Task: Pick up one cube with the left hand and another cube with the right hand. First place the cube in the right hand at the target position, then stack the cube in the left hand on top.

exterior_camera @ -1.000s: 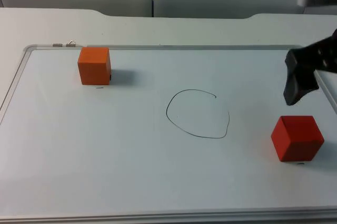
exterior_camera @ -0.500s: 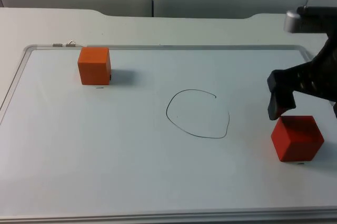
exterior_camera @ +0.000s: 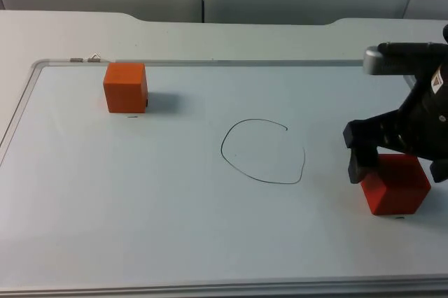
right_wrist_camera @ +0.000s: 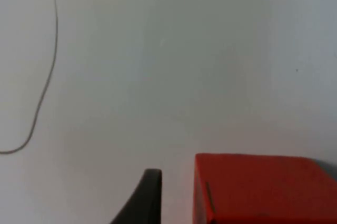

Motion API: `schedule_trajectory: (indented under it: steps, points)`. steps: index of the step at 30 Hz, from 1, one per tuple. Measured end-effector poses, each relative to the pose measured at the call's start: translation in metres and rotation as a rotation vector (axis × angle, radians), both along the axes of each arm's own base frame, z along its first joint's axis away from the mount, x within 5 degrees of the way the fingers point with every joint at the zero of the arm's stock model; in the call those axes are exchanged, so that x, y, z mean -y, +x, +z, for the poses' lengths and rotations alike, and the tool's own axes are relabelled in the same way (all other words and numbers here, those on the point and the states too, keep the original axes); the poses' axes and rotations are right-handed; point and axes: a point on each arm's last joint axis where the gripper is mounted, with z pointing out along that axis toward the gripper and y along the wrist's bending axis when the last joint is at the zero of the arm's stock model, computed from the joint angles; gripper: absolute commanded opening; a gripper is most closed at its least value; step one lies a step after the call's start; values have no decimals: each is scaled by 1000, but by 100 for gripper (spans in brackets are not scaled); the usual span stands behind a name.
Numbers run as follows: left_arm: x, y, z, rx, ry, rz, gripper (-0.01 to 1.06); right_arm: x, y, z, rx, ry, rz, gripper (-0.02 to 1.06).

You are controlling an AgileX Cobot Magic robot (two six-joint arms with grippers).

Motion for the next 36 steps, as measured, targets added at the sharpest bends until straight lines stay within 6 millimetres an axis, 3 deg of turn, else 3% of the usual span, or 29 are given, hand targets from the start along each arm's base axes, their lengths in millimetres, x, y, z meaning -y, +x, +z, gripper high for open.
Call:
schedule_trajectory:
  steps: [3,4,8,9,10,14,17,18,22,23,27,28,31,32,36]
  points:
    - [0,0,0,0,0,0,105,0,0,-2,-10,-2,-4,60]
    - [0,0,0,0,0,0,105,0,-1,-3,-16,-4,-5,60]
    - [0,0,0,0,0,0,105,1,-2,-3,-24,-6,-14,8]
    - [0,0,0,0,0,0,105,1,-2,-3,-29,-8,-14,8]
    - [0,0,0,0,0,0,105,1,-2,-3,-31,-10,-10,0]
    - [0,0,0,0,0,0,105,2,-3,9,-9,-16,18,0]
    - [0,0,0,0,0,0,105,4,-6,49,74,-14,80,0]
    - [0,0,0,0,0,0,105,4,-6,49,74,-14,80,0]
    - [0,0,0,0,0,0,105,9,-18,121,255,7,158,0]
    - [0,0,0,0,0,0,105,9,-18,121,255,7,158,0]
    - [0,0,0,0,0,0,105,24,-54,204,527,42,212,0]
    - [0,0,0,0,0,0,105,24,-54,204,527,42,212,0]
    - [0,0,0,0,0,0,105,37,-87,243,683,61,232,0]
    - [0,0,0,0,0,0,105,37,-87,243,683,61,232,0]
    - [0,0,0,0,0,0,105,51,-124,270,785,70,236,0]
